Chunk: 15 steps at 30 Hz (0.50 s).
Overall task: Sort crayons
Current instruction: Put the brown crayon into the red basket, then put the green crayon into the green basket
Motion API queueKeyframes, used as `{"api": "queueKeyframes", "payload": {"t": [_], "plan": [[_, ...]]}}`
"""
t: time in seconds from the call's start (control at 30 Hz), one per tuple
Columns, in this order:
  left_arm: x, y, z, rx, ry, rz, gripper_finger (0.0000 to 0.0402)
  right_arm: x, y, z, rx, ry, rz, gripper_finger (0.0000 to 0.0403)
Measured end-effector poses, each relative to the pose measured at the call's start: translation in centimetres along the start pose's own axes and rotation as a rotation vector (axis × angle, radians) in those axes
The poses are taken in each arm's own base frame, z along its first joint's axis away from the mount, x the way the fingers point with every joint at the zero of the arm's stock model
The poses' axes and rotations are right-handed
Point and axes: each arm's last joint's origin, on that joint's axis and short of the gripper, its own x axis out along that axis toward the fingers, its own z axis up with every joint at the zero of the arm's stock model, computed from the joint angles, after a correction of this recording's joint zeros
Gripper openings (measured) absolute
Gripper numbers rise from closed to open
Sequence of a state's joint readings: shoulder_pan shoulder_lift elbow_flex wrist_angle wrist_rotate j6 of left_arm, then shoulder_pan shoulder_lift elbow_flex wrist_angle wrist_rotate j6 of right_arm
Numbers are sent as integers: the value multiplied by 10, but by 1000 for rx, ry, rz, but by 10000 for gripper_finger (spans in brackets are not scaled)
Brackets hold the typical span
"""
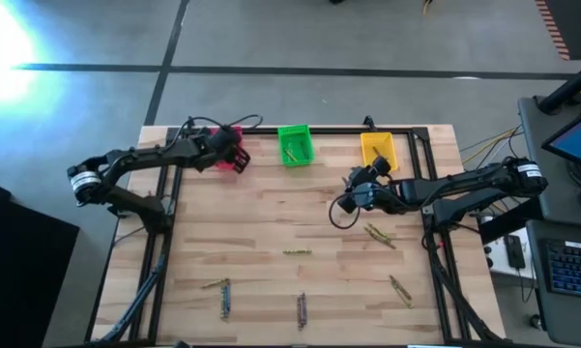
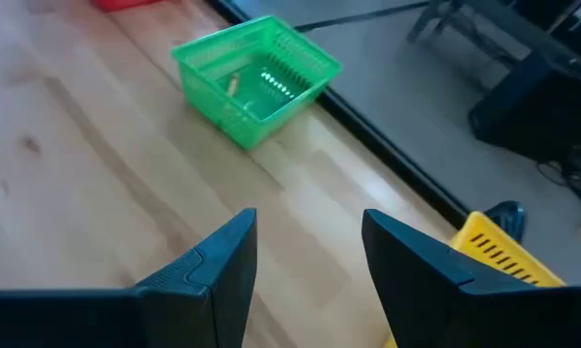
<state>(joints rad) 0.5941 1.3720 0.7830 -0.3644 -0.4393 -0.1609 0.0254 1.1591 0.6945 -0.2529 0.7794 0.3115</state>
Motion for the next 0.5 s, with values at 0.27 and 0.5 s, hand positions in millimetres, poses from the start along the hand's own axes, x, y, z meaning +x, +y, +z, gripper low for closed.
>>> {"api": "queueKeyframes", "payload": {"t": [0.27,0.5], "plan": [[-32,-15,-12,44,97,-220,150,0,0,-1,6,5,2,180],[-106,-61,-64,253,85,-522,148,0,0,-3,35,32,23,180]]}}
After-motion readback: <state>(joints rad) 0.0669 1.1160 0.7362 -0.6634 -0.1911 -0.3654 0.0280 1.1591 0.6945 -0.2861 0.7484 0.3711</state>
